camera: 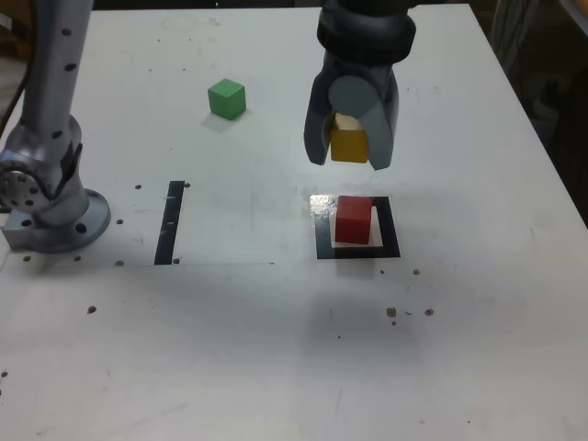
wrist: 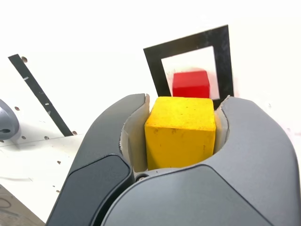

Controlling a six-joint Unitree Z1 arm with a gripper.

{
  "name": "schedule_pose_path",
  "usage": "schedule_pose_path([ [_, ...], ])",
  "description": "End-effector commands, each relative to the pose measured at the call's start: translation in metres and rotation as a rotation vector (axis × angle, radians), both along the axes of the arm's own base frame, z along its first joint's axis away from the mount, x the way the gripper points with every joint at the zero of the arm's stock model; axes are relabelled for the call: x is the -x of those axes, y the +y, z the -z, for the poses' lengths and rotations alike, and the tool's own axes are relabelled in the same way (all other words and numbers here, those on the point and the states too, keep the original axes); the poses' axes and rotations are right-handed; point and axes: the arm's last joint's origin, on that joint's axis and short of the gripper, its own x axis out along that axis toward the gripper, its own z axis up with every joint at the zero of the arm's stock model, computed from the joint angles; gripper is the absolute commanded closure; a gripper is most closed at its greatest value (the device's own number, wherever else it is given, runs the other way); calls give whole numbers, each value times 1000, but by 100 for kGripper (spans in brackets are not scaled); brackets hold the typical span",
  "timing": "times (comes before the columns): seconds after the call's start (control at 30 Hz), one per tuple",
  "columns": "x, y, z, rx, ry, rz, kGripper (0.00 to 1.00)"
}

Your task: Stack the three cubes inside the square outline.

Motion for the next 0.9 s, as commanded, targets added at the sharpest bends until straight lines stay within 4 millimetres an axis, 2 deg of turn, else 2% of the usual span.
schedule_pose_path([
  [0.0, -1, 0, 7, -11, 19, -14, 80],
  [0.2, -1, -4, 16, -29, 26, -51, 80],
  [0.53, -4, -32, 34, -49, 51, -53, 80],
  [0.87, -12, -33, 49, -44, 66, -42, 80],
])
